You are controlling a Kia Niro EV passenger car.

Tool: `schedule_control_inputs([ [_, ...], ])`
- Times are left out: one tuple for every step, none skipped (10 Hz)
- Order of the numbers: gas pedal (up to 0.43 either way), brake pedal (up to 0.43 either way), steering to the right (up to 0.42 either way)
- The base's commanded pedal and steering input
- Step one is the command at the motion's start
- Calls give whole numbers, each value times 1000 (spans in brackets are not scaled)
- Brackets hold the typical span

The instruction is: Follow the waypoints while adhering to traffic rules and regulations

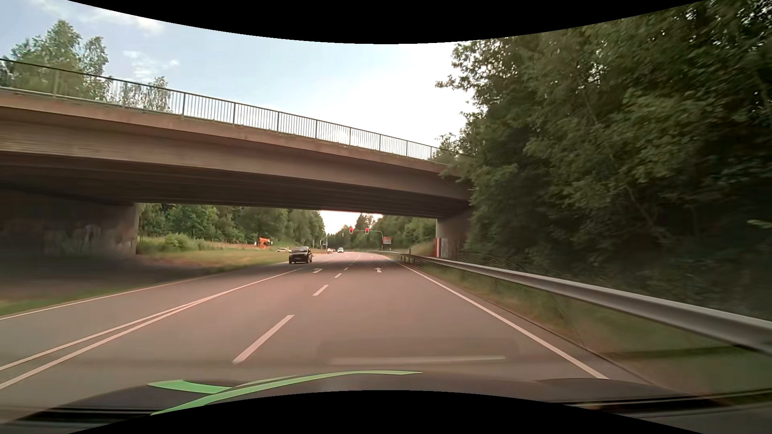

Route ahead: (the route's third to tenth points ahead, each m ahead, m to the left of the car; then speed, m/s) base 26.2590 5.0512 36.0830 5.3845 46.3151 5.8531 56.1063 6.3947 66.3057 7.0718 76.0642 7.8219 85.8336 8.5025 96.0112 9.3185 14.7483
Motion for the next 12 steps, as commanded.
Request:
schedule_control_inputs([
  [0, 152, -4],
  [0, 152, -4],
  [0, 159, -4],
  [0, 152, -4],
  [0, 159, -4],
  [0, 159, -4],
  [0, 152, -4],
  [0, 152, -4],
  [0, 146, -4],
  [0, 146, -4],
  [0, 146, -4],
  [0, 140, -4],
])
